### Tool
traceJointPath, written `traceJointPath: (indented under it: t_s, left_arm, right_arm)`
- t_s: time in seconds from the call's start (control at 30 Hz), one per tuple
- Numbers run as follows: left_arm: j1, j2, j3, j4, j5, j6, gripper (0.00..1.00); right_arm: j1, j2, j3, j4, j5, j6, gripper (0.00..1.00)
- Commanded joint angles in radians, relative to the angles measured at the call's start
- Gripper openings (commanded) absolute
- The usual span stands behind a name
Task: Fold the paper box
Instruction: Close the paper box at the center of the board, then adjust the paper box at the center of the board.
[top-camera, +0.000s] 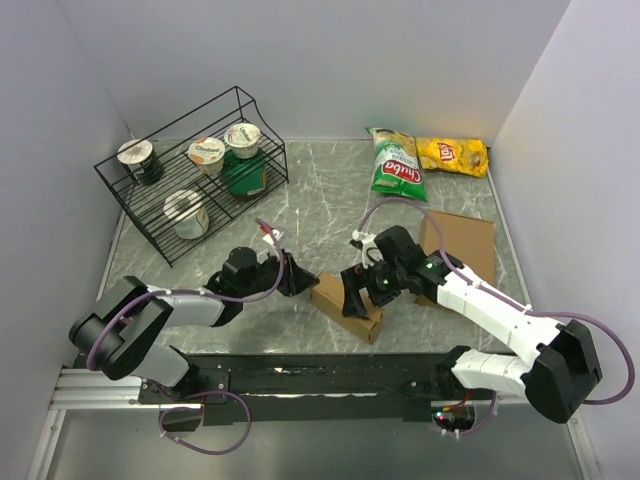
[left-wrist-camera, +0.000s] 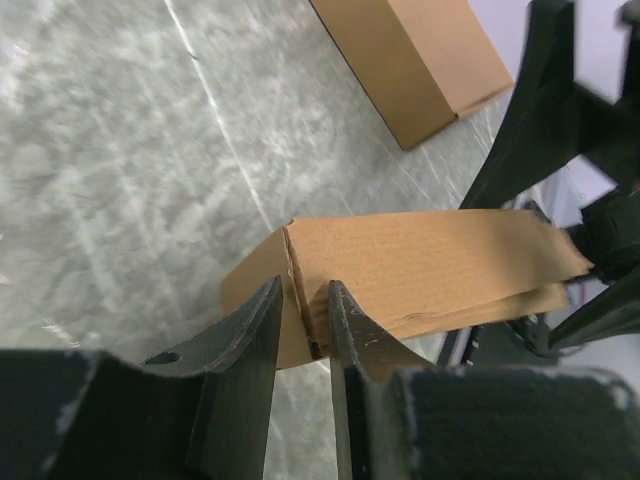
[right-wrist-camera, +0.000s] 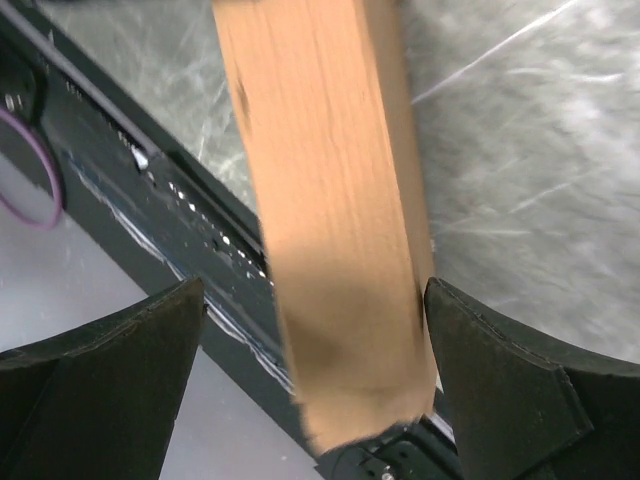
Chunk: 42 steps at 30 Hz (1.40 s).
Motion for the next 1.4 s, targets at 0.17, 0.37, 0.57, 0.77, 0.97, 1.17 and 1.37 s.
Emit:
traceJointPath:
  t_s: [0.17,0.37,0.57,0.77,0.97,1.17,1.37]
  left_arm:
    - [-0.006,-0.035,-0.195,-0.026,-0.136,0.060,0.30]
    - [-0.019,-0.058,-0.186,-0.069,-0.181,0.053,0.29]
    - [-0.019,-0.076,-0.179,-0.101,-0.201,0.036,0.29]
    - [-0.019,-0.107,-0.179,-0.124,-0.206,0.036,0.37]
    - [-0.006,-0.240,-0.053,-0.337,-0.302,0.034,0.96]
    - [0.155,-0.438,0.134,-0.586,-0.338,0.085,0.96]
    - [0.359,-0.466,0.200,-0.661,-0.195,-0.026,0.96]
  right_arm:
    - [-0.051,-0.071,-0.085,0.235,-0.143,-0.055,0.97]
    - [-0.018,-0.068,-0.095,0.244,-0.102,-0.052,0.92]
    - [0.088,-0.065,-0.096,0.229,0.035,-0.086,0.93]
    - [0.225,-0.036,-0.058,0.203,0.297,-0.077,0.85]
    - [0.243,0.006,0.065,0.082,0.596,-0.124,0.68]
    - [0.248,0.111,0.212,0.082,0.852,-0.254,0.64]
    - [0.275,0.320,0.310,0.155,1.058,-0.452,0.66]
